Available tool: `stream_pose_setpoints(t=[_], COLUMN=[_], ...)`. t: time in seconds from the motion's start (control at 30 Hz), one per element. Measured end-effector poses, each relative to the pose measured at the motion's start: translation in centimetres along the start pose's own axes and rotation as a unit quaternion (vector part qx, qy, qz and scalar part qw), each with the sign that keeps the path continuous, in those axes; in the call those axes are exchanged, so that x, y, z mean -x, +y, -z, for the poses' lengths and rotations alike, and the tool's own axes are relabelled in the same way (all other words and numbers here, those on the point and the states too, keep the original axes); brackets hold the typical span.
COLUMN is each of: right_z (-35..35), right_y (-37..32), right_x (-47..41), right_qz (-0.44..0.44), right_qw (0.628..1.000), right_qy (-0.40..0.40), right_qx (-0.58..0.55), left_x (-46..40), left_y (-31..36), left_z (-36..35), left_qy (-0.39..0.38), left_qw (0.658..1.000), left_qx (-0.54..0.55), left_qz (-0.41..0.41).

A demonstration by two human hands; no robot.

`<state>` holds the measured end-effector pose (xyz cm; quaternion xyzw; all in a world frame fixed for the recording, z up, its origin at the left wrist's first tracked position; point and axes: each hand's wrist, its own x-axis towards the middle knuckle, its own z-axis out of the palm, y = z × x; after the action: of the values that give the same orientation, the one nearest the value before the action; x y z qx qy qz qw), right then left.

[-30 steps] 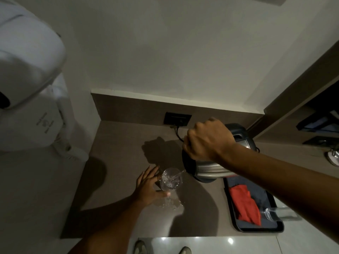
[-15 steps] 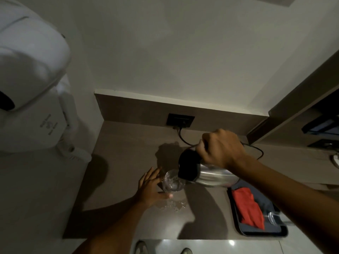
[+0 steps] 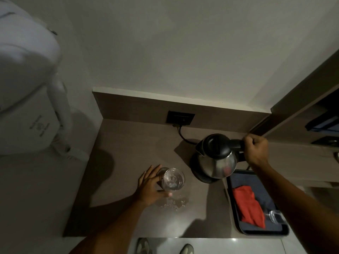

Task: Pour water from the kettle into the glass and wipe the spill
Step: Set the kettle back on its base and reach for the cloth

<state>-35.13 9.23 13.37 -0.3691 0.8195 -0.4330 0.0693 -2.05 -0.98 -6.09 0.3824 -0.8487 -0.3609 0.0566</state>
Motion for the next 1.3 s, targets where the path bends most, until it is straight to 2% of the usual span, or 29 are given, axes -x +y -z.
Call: stream_pose_setpoints(t=[0.17,0.63,0.9,1.03,1.17,1.23,1.3], right_z=[-0.9,-1.3,-1.0,-0.8,-0.5,-0.3,-0.3], right_y=[2.9,7.3,7.9,7.7,7.6,8.9,10.6], right_x=[-0.2,-0.5,0.2,1.0,3.2,6.3,10.1], right_qz=[-0.022,-0.086,-0.053,-0.039,-0.067,-0.067,-0.074], right_qw=[0.998,0.99,0.993,0.997,0.994,0.991,0.99], right_qy=[0.035,0.034,-0.002,0.002,0.076,0.114,0.094], right_qx=[-0.056,-0.109,-0.105,-0.066,-0.048,-0.001,0.081], left_x=[0.0,-0.1,-0.2,-0.1,0.0,0.1,0.1], left_y=[0.1,0.1,0.1,0.4,0.5,0.5,0.4], left_z=[-0.1,-0.2,-0.2,-0.1,0.0,0.0,0.0], left_qy=[0.012,0.023,0.02,0.016,0.015,0.015,0.02], left_qw=[1.0,1.0,1.0,1.0,1.0,1.0,1.0], left_qx=[0.005,0.015,0.008,0.004,0.009,0.015,0.019], left_qz=[0.004,0.006,0.005,0.011,0.008,0.008,0.002])
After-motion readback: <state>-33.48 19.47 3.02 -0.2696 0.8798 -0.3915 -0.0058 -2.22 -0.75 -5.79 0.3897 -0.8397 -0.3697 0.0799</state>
